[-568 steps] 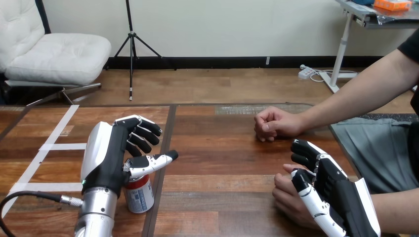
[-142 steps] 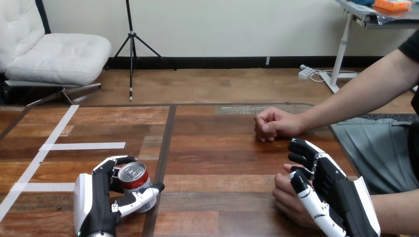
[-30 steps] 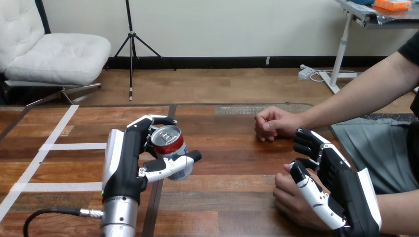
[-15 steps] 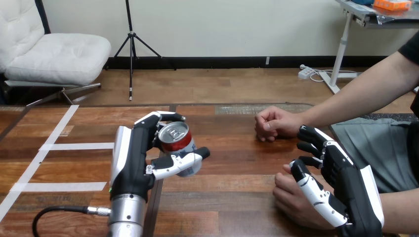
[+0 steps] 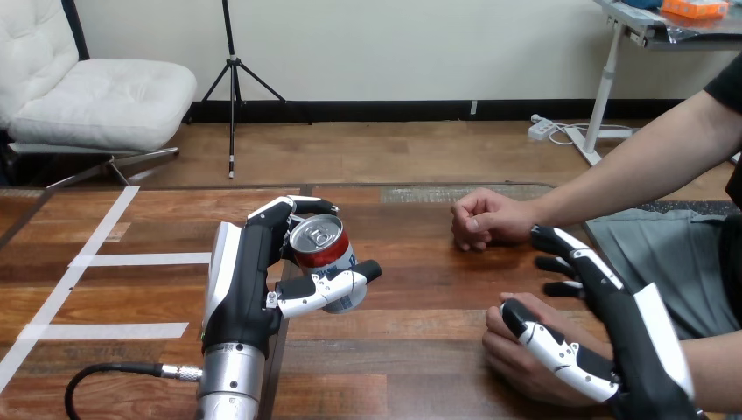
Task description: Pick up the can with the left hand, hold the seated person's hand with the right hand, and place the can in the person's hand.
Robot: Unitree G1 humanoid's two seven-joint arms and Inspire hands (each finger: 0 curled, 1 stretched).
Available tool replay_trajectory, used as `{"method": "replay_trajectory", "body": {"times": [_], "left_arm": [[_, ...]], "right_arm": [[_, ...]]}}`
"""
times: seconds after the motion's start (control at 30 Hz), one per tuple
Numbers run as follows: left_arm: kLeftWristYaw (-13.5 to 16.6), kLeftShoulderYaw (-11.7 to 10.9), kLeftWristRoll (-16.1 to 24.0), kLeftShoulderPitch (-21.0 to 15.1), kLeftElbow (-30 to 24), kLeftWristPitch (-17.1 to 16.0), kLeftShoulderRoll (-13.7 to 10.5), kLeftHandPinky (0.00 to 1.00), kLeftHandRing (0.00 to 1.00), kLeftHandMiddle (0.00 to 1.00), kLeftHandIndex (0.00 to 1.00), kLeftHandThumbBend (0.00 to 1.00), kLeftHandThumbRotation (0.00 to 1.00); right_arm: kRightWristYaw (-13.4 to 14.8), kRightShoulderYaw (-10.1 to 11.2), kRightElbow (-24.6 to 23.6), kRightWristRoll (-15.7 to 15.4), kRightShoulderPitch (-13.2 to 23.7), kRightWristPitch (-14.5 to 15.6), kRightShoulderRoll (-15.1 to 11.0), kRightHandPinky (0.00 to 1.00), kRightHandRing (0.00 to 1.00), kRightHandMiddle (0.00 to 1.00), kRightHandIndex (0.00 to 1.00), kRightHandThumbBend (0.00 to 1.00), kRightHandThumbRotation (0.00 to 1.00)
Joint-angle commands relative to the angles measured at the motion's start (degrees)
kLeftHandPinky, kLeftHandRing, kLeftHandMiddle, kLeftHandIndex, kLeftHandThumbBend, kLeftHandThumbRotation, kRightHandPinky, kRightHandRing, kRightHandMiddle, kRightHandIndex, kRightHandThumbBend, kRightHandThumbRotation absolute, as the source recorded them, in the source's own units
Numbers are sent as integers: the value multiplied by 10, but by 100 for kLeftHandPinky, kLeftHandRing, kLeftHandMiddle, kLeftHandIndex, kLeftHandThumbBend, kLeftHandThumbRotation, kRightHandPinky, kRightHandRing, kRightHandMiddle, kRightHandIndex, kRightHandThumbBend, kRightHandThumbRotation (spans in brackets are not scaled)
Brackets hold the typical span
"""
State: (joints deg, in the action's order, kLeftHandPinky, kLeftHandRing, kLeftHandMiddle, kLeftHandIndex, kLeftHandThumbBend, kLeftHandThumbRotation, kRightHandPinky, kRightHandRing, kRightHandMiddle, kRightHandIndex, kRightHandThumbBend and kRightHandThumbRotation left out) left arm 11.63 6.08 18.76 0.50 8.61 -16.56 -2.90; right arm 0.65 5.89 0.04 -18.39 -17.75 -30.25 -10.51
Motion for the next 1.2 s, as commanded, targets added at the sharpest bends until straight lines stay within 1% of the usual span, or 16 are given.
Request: {"method": "replay_trajectory", "body": {"times": [0.0,0.13,0.27,0.43,0.57,0.83,1.17], "left_arm": [[2,4,-3,-43,-23,-24,5,46,42,44,58,69,0],[3,5,-1,-44,-21,-25,6,46,42,44,58,69,0],[3,5,0,-46,-18,-27,7,46,42,44,58,69,0],[1,5,-1,-49,-16,-26,9,45,41,44,58,69,0],[2,6,0,-50,-15,-26,10,44,41,44,58,68,0],[-1,6,-2,-53,-10,-27,10,44,41,44,58,68,0],[-2,9,2,-53,-10,-23,9,45,42,44,58,68,0]], "right_arm": [[18,21,-68,-40,14,25,-22,74,84,88,87,74,53],[19,24,-86,-59,9,38,-32,76,86,89,88,76,51],[22,30,-100,-86,5,47,-46,77,87,90,88,77,50],[26,33,-110,-104,2,58,-58,78,87,90,89,78,50],[32,34,-121,-128,-1,70,-66,78,86,90,89,79,49],[30,37,-130,-152,-3,85,-80,83,87,90,90,79,46],[15,38,-139,-158,-8,108,-98,86,88,90,91,80,43]]}}
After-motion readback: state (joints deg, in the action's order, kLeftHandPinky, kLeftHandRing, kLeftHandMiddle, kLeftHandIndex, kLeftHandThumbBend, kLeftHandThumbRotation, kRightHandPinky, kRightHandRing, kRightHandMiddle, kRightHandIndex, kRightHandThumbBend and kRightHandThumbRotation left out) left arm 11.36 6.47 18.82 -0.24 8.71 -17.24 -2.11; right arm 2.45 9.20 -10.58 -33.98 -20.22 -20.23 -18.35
